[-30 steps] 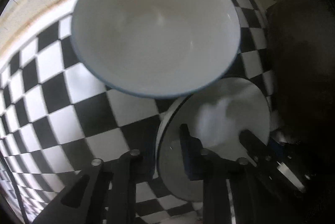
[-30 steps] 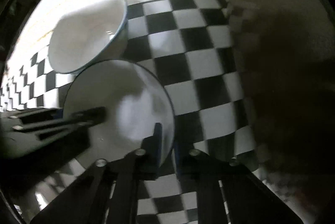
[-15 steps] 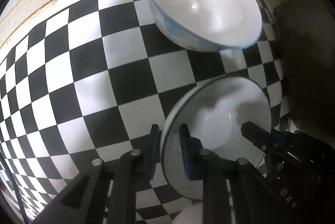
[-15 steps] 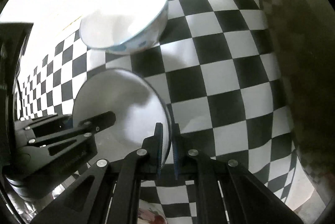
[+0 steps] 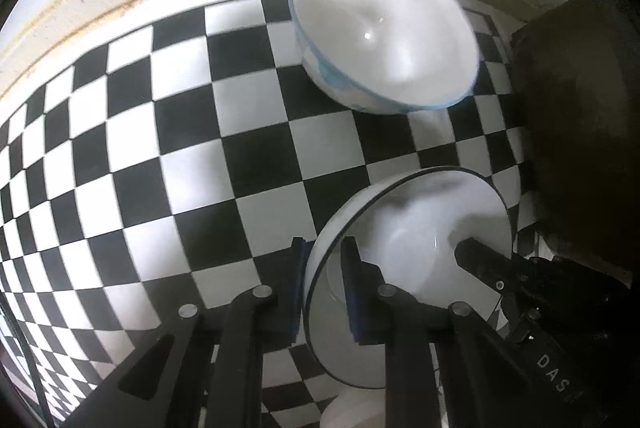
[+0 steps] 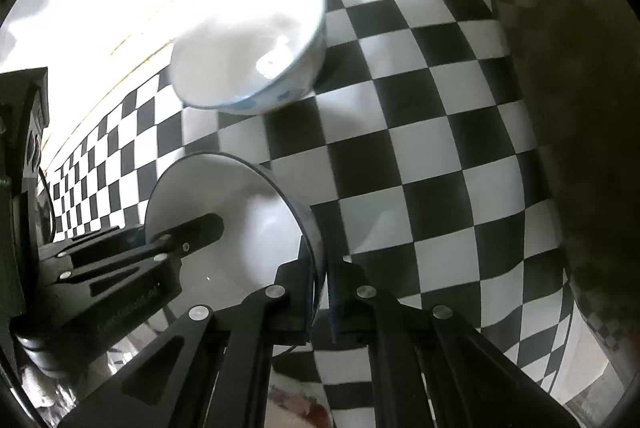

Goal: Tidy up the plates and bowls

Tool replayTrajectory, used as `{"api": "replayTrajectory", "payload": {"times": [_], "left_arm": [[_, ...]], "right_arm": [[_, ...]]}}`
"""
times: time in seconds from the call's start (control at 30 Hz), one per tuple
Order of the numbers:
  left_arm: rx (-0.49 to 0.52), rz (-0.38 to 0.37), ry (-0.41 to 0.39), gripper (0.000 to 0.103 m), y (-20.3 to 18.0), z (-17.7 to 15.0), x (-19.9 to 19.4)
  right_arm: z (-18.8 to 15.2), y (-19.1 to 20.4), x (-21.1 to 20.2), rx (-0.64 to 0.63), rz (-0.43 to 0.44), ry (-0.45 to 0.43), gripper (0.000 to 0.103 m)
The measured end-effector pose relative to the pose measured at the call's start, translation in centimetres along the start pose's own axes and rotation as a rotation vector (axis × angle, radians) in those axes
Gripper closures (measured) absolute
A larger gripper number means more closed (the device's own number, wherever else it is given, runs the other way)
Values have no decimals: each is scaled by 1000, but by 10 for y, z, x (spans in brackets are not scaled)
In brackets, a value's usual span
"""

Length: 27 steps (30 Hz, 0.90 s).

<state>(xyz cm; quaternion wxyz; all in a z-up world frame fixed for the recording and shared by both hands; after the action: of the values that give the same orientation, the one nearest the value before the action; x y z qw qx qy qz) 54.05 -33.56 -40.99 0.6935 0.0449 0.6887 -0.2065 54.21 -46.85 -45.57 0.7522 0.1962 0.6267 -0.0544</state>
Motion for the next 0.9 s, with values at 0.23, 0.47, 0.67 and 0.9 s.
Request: {"api": "replayTrajectory", "payload": {"times": [0.23, 0.47, 0.67, 0.9], "left_arm": [[28, 5, -61, 88, -3, -3, -45], [77, 14, -116, 88, -33, -28, -74], [118, 7, -120, 88, -50, -62, -81], [142, 2, -69, 88, -55, -104, -69]], "right_arm": [[-16, 11, -42, -7, 27, -33, 97], [-52, 12, -88, -21, 35, -68, 97], [-98, 5, -118, -11, 38, -78, 97], [-141, -3, -113, 16, 35, -53, 97]]}}
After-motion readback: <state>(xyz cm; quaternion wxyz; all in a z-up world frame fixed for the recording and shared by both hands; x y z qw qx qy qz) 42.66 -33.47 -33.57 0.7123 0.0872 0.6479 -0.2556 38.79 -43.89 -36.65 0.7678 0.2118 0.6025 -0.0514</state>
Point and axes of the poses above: each gripper's, at about its wrist camera, not at the fingertips, and x roughly the way its jaws point, y to its left, z to its top, the point moved 10 cm from there along x, roughly the way its jaws point, and after that the axes turned 3 degrees about -y, right-handed, at the moved point
